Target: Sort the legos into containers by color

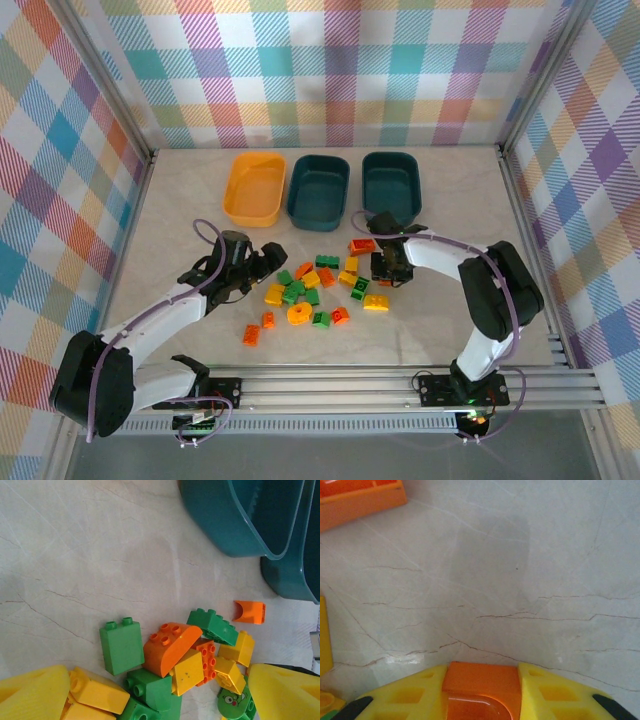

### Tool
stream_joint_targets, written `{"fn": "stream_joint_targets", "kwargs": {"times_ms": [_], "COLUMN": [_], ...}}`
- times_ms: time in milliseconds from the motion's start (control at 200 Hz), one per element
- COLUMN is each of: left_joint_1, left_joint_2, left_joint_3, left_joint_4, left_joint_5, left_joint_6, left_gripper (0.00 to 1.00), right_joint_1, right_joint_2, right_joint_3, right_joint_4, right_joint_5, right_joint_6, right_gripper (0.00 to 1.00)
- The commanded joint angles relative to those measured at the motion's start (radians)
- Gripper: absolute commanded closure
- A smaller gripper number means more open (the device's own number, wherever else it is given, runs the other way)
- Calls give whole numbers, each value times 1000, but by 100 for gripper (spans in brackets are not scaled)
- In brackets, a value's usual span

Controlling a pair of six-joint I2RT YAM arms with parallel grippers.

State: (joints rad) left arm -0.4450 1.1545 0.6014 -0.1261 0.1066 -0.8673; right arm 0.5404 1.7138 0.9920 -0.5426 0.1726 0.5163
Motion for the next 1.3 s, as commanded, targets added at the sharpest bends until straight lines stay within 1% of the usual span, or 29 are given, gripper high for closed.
{"fn": "stream_joint_targets", "kwargs": {"times_ms": [0,160,290,420,555,615,715,895,975,1055,1255,1295], "left_joint_1": [-11,-11,-11,-11,-11,-11,-12,-12,-12,-11,-12,-12], "left_joint_2": [-24,-22,-22,-18,-14,-7,13,10,13,26,78,91], "left_joint_3": [8,17,24,30,42,55,97,118,117,122,135,140], "left_joint_4": [-2,-10,-24,-24,-34,-49,-96,-136,-136,-134,-126,-123], "left_joint_5": [-25,-19,-21,-16,0,7,32,39,38,46,67,76], "left_joint_6": [12,15,20,19,30,45,78,104,104,106,119,118], "left_gripper": [7,7,7,7,7,7,7,7,7,7,7,7], "right_joint_1": [12,12,11,5,-35,-72,-131,-197,-236,-258,-279,-281], "right_joint_2": [-19,-85,-128,-114,-71,-31,58,208,304,401,546,564], "right_joint_3": [-10,9,76,172,309,377,489,639,729,833,1020,1050], "right_joint_4": [6,8,-11,-25,-26,-14,-12,-22,-56,-108,-197,-220], "right_joint_5": [37,57,91,130,132,111,27,-30,-89,-120,-125,-121], "right_joint_6": [10,6,-30,-76,-124,-141,-151,-167,-161,-174,-184,-182], "right_gripper": [67,68,68,68,68,67,67,66,67,67,59,54]}}
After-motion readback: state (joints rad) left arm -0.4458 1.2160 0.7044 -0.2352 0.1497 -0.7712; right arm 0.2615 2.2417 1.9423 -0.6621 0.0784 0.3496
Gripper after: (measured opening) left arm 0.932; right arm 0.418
